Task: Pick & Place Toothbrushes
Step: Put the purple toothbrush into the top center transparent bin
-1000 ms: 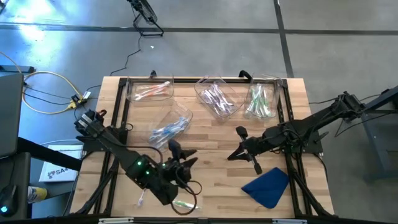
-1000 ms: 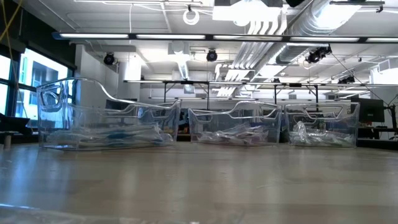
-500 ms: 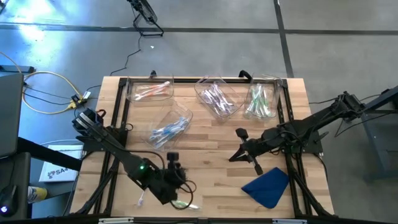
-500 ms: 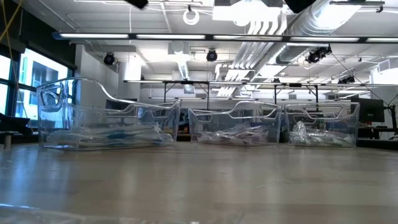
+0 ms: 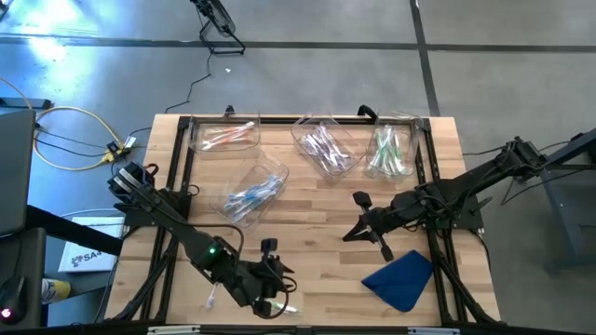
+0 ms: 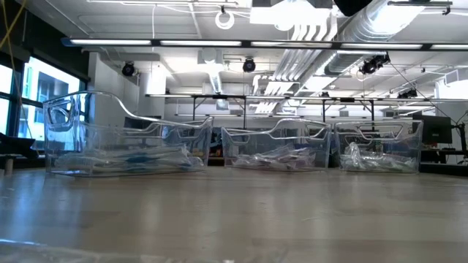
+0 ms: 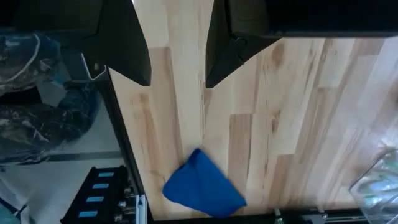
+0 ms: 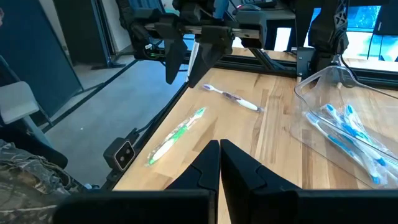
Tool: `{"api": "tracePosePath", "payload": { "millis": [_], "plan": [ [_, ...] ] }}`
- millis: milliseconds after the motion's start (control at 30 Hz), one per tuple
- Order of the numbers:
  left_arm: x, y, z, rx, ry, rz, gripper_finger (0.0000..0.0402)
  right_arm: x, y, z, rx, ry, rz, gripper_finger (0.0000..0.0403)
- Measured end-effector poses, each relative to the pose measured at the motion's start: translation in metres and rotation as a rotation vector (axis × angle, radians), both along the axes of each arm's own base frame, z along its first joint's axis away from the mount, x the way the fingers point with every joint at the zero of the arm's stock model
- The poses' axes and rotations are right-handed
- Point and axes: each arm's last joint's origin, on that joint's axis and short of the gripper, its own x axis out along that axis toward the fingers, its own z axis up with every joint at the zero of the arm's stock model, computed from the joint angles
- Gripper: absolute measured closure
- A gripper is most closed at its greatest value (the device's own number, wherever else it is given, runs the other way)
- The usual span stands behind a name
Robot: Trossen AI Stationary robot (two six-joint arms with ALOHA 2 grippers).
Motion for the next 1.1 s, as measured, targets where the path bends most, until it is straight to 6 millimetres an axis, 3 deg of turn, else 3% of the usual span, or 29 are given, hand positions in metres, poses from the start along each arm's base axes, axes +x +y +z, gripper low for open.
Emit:
{"api": "tracePosePath", "payload": {
  "millis": [633, 867, 1100],
  "plan": [
    [0.002, 0.003, -0.001, -0.061, 0.032, -0.017, 0.0254, 0.0, 0.0, 0.0, 0.017, 0.008, -0.005, 0.0398],
    [0.008, 0.014, -0.007, -0.433, 0.294, -0.076, 0.0254, 0.0, 0.0, 0.0, 0.014, 0.007, -0.004, 0.0398],
    [-0.006, 0.034, -0.026, -0.572, 0.687, 0.174, 0.0254, 0.0, 0.0, -0.001, -0.01, 0.003, 0.003, 0.0398]
  ]
}}
